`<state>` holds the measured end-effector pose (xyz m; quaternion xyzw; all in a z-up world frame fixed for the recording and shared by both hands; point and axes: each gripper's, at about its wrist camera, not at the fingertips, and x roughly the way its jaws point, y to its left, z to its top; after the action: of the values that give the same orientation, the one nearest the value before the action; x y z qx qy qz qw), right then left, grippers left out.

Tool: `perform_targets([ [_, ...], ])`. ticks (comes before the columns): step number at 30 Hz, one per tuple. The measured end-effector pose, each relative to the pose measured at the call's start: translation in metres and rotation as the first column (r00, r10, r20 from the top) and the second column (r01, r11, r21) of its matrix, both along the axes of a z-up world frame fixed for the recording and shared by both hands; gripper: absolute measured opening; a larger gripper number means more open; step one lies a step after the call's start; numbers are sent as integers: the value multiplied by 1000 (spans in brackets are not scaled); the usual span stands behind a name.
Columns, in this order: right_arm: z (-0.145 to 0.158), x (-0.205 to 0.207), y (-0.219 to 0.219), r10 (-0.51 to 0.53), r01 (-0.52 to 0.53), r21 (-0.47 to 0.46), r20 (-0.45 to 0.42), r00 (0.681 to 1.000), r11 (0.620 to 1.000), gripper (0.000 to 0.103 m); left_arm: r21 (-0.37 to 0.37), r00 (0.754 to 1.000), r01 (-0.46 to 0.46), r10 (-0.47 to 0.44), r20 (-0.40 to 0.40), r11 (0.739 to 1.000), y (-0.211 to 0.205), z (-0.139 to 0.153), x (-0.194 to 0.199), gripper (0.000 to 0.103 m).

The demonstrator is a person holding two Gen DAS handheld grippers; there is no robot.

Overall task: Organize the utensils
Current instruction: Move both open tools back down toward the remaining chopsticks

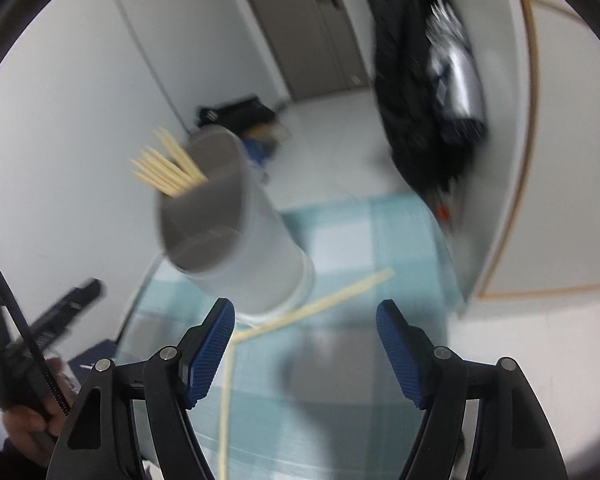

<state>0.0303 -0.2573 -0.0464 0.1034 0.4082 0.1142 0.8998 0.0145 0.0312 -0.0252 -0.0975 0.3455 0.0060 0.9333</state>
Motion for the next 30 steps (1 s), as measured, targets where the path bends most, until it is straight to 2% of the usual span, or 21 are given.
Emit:
perform_targets([
  [3, -18, 21, -10, -29, 30, 12, -121, 992, 999, 73, -23, 997, -70, 71, 34, 997, 14, 8, 2, 84],
  [5, -30, 40, -18, -63, 76, 53, -204, 977, 996, 73, -47, 995, -93, 94, 23, 995, 22, 7, 4, 84],
  [8, -43, 64, -29, -122, 164, 124, -292, 949, 979, 57, -76, 993, -117, 117, -3, 990, 30, 4, 5, 84],
  [10, -52, 81, -33, -139, 202, 160, -339, 931, 966, 54, -81, 992, -127, 126, -16, 989, 33, 0, 4, 84],
  [12, -61, 97, -35, -173, 236, 131, -374, 911, 963, 44, -84, 990, -138, 136, -32, 987, 36, -3, 4, 84],
  [17, -76, 121, -40, -250, 323, 91, -453, 856, 942, 31, -118, 987, -156, 150, -58, 981, 47, -6, 6, 84],
  [22, -74, 131, -32, -325, 360, -6, -444, 835, 933, 26, -91, 985, -169, 167, -38, 981, 46, -2, 6, 84],
  [26, -73, 134, -22, -383, 373, -111, -434, 816, 921, 12, -103, 985, -169, 164, -57, 980, 49, -5, 9, 84],
  [27, -72, 133, -21, -392, 376, -126, -428, 814, 918, 8, -104, 984, -171, 166, -60, 980, 50, -6, 9, 84],
  [30, -71, 132, -22, -406, 385, -137, -419, 812, 912, 4, -108, 983, -177, 170, -67, 978, 53, -6, 10, 84],
])
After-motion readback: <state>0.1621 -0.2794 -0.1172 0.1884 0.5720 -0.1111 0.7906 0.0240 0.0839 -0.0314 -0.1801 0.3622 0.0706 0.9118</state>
